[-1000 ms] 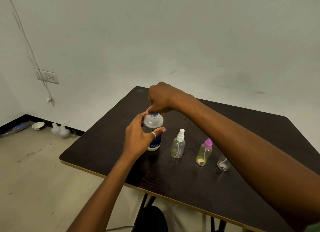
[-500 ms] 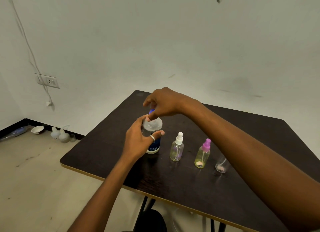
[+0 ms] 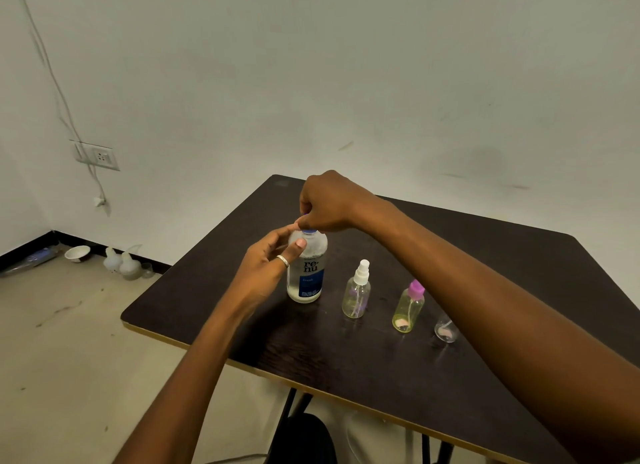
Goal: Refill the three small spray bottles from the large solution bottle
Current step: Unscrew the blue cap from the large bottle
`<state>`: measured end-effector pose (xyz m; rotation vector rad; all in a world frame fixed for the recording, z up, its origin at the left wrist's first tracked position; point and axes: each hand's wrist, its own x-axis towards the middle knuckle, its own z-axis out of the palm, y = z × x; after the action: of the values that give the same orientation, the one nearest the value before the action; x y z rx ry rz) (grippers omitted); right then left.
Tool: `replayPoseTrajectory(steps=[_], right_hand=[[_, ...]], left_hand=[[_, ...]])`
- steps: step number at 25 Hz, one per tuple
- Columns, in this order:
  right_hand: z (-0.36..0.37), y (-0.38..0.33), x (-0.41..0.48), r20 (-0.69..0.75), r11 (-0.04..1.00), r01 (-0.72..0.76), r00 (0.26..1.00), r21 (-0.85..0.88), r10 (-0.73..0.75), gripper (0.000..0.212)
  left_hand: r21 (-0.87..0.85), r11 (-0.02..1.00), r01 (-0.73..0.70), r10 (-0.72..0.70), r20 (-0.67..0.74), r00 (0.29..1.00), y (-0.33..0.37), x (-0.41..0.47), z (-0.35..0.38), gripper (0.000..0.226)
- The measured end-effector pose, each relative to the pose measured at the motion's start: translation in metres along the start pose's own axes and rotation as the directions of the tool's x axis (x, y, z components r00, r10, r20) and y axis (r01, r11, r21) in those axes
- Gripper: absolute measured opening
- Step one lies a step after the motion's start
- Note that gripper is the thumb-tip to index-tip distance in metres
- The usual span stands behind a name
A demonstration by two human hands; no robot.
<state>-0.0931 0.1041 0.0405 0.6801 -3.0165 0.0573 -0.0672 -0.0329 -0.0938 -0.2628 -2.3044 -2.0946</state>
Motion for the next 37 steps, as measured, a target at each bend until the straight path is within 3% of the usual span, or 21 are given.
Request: replayPoseTrajectory(steps=[4, 9, 15, 26, 31, 37], right_hand=[[-0.011, 0.006, -0.002, 0.083, 0.995, 0.081, 0.993, 0.055, -0.086, 0.019], [-0.032, 0.021, -0.002, 0.036, 0.988, 0.071, 0.996, 0.137, -0.076, 0.025], [-0.004, 0.051, 0.030, 0.121, 0.999, -0.023, 0.992, 0.043, 0.017, 0.028], [0.087, 0.083, 0.091, 0.327, 0.996, -0.020, 0.944, -0.091, 0.049, 0.022], [0.103, 0.094, 0.095, 0.340, 0.992, 0.012, 0.940, -0.129, 0.033, 0.010], [0.116, 0.098, 0.094, 0.328, 0.993, -0.007, 0.943, -0.115, 0.044, 0.021]], left_hand=[[-0.033, 0.999, 0.021, -0.020, 0.002, 1.000, 0.000, 0.001, 0.000, 0.042], [-0.045, 0.999, 0.003, -0.003, -0.006, 1.000, -0.001, 0.000, 0.001, 0.044], [-0.049, 0.999, -0.018, 0.018, -0.007, 1.000, -0.002, -0.001, 0.002, 0.044], [-0.094, 0.993, -0.075, 0.073, -0.030, 0.997, -0.008, 0.001, 0.001, 0.049], [-0.108, 0.990, -0.086, 0.084, -0.025, 0.996, -0.009, 0.002, 0.003, 0.045], [-0.105, 0.992, -0.071, 0.069, -0.022, 0.997, -0.009, 0.002, 0.003, 0.048]])
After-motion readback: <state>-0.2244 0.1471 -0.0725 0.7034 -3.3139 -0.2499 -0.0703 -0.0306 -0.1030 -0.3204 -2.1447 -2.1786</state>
